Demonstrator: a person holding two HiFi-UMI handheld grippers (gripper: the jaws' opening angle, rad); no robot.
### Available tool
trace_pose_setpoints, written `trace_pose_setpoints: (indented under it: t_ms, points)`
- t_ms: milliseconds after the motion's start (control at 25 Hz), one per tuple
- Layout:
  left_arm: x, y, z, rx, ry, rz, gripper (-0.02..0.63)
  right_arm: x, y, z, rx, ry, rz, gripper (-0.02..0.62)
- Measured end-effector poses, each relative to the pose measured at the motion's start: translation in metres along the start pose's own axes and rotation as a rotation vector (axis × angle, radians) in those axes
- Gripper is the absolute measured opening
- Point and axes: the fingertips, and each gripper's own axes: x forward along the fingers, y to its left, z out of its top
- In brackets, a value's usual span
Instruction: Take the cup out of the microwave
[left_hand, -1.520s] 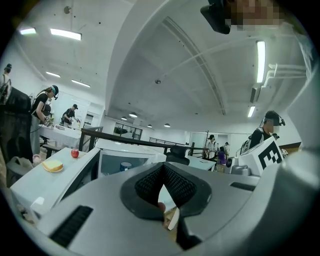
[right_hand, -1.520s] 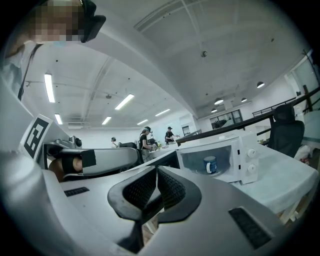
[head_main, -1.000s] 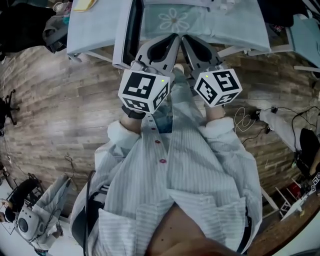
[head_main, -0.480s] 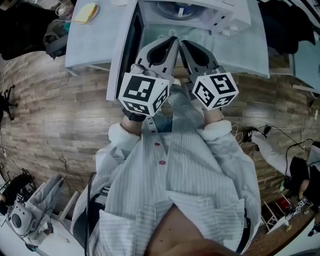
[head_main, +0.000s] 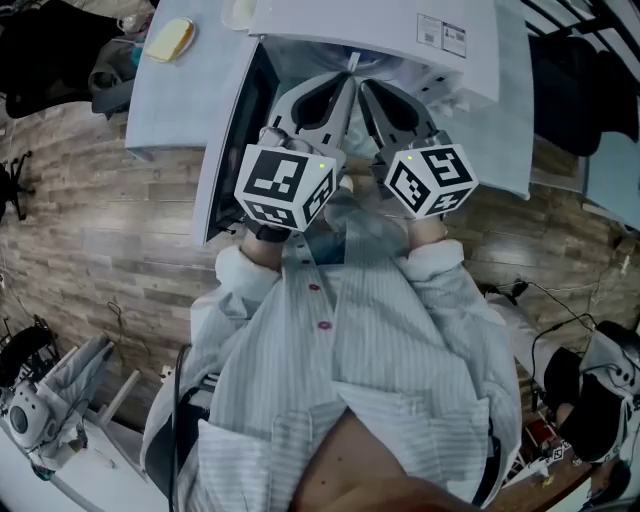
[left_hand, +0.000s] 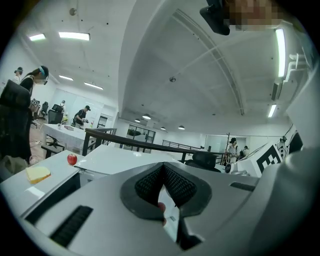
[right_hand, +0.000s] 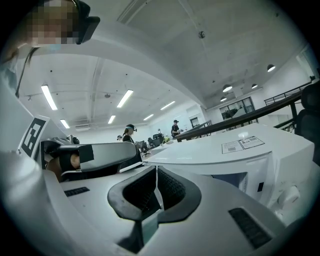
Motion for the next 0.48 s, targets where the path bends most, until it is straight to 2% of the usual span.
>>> trace_pose_setpoints:
  t_ms: [480]
  points:
    - [0.043, 0.004, -0.012, -0.009, 0.011, 0.057, 0.009, 0.013, -0.041, 0.005, 0.006, 0.020, 0.054, 0.038]
